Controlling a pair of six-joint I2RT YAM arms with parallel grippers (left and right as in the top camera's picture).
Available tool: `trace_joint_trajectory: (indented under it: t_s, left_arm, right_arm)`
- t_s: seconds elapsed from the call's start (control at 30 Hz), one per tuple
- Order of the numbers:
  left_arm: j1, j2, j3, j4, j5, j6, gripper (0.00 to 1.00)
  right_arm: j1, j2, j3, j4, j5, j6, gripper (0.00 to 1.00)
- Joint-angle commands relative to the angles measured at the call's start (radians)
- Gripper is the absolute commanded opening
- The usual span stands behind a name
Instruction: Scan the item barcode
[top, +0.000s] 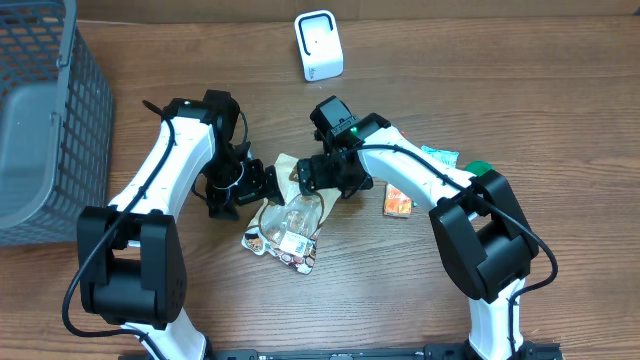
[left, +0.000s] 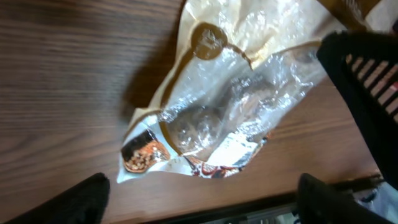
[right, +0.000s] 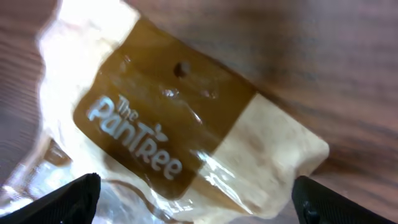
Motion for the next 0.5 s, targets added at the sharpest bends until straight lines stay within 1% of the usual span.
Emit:
trace_joint_trajectory:
  t_s: [0.0, 0.07, 0.13, 0.2, 0.27, 0.33, 0.37, 0.47]
  left_arm:
    - [-0.006, 0.01, 0.016, -0.014, 0.021, -0.005, 0.85]
    - [-0.006, 0.008, 0.016, -0.013, -0.009, -0.038, 0.86]
    - [-0.008, 0.006, 0.016, -0.019, -0.035, -0.04, 0.84]
    - [-0.009, 0.0, 0.016, -0.041, -0.056, -0.039, 0.83]
    - [-0.009, -0.024, 0.014, -0.049, -0.095, -0.04, 0.8]
    - [-0.01, -0.072, 0.013, -0.047, -0.121, -0.053, 0.79]
    - [-0.018, -0.143, 0.01, -0.045, -0.16, -0.085, 0.79]
    - [-0.055, -0.259, -0.021, -0.043, -0.236, -0.166, 0.81]
  right_arm:
    - [-0.026, 0.001, -0.004, 0.072, -0.105, 0.03, 1.0]
    - [-0.045, 0.001, -0.004, 0.098, -0.169, 0.037, 1.0]
    - [-0.066, 0.001, -0.004, 0.109, -0.169, 0.08, 1.0]
    - [-0.092, 0.0, -0.003, 0.125, -0.17, 0.086, 1.0]
    - [-0.115, -0.002, 0.007, 0.123, -0.182, 0.086, 0.99]
    - [-0.138, -0.011, 0.021, 0.106, -0.208, 0.085, 0.99]
    - [-0.156, -0.03, 0.025, 0.093, -0.214, 0.085, 0.99]
    - [-0.164, -0.047, 0.025, 0.08, -0.214, 0.085, 1.0]
